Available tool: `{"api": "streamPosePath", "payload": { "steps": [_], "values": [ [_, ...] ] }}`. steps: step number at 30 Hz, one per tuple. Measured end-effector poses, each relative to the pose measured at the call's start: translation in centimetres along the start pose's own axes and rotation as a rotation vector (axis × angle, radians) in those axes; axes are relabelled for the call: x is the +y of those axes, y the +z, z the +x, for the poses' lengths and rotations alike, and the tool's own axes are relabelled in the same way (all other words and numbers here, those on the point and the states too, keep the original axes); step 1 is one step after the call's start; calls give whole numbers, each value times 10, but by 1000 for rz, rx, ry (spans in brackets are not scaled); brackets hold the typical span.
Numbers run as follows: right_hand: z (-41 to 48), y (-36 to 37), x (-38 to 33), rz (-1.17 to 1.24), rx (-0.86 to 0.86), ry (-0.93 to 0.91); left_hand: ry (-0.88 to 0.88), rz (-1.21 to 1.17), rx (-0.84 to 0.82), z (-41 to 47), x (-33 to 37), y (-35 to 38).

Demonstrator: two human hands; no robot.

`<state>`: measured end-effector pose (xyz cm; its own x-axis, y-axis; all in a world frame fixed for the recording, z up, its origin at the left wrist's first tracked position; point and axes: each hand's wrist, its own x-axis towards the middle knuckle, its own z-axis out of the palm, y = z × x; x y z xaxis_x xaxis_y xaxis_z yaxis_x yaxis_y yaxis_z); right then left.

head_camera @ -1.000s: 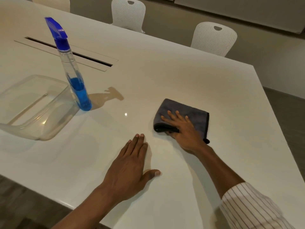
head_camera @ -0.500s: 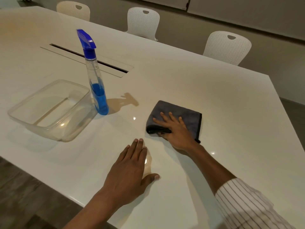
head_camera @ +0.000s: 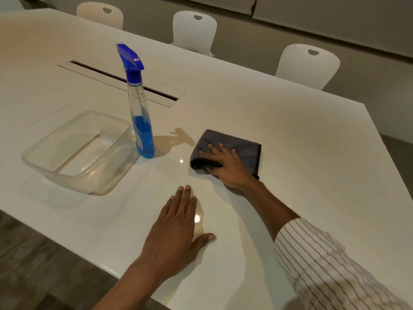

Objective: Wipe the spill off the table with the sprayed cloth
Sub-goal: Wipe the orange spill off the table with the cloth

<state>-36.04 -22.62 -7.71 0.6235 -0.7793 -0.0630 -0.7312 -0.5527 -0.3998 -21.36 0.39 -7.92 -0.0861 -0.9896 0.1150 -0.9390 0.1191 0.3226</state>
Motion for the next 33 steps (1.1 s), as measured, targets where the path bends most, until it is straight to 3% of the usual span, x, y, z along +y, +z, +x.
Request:
{"api": "streamPosePath", "payload": {
  "steps": [9, 17, 24, 33],
  "values": [
    [-105, 36, -43, 54, 40, -135, -67, 12, -60, -13, -47, -14],
    [-98, 19, -12, 137, 64, 29, -53, 69, -82, -11, -51, -12],
    [-187, 43, -62, 44, 37, -42, -29, 90, -82, -11, -55, -7],
    [-271, 32, -18, 47, 228, 321, -27, 90, -62, -12, -56, 0]
  ]
}}
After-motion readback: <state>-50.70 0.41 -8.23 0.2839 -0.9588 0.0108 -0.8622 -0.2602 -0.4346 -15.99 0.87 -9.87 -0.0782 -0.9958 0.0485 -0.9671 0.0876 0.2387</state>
